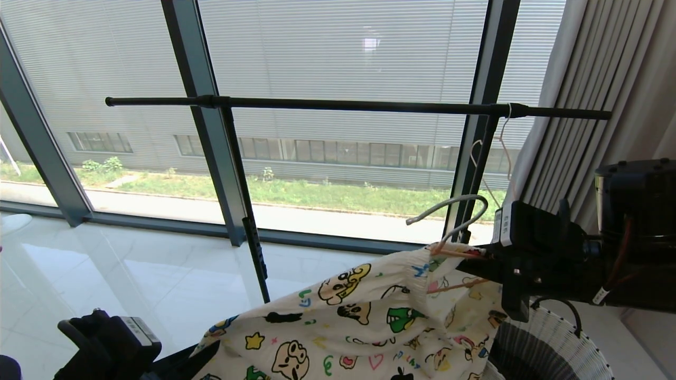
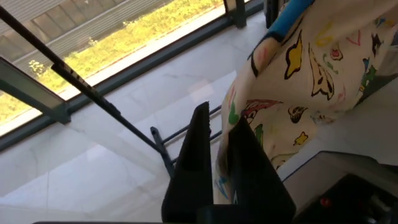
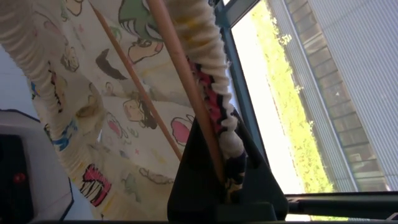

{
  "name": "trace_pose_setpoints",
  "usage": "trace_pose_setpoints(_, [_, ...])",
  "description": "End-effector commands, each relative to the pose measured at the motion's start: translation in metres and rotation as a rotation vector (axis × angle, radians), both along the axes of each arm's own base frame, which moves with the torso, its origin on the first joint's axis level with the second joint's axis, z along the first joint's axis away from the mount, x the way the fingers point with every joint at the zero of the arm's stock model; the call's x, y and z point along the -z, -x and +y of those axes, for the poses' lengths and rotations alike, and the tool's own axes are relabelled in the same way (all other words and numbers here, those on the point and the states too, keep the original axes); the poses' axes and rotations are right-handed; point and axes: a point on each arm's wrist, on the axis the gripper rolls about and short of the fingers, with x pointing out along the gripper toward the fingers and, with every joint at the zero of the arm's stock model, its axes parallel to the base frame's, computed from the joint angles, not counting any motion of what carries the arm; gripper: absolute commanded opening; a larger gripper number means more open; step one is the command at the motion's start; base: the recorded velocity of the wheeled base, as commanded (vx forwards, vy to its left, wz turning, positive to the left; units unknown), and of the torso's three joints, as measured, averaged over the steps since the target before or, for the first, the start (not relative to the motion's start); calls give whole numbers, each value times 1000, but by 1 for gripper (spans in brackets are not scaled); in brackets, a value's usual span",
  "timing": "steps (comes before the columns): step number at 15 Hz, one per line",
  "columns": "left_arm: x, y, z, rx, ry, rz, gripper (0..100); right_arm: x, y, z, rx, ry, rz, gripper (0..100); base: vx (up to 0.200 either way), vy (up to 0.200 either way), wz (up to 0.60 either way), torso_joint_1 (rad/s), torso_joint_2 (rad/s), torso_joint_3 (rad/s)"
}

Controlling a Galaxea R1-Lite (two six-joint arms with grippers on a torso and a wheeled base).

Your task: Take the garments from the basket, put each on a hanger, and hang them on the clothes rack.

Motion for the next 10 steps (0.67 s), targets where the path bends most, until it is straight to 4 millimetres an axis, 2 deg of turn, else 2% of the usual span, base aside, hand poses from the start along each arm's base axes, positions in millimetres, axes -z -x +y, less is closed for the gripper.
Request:
trace_pose_setpoints(1, [1,-15,9,-128,-19,22,0,-2,-3,-4,30,-21,2,0,0,0,0,0,0,0])
trace_pose_setpoints(7, [12,-29,12,-184,-91,87,0,-6,-11,-13,92,-66,1,0,0,0,0,0,0,0])
trace_pose_setpoints(10, [5,-35,10,-186,-99,50,0,-6,-11,-13,97,-72,10,0,0,0,0,0,0,0])
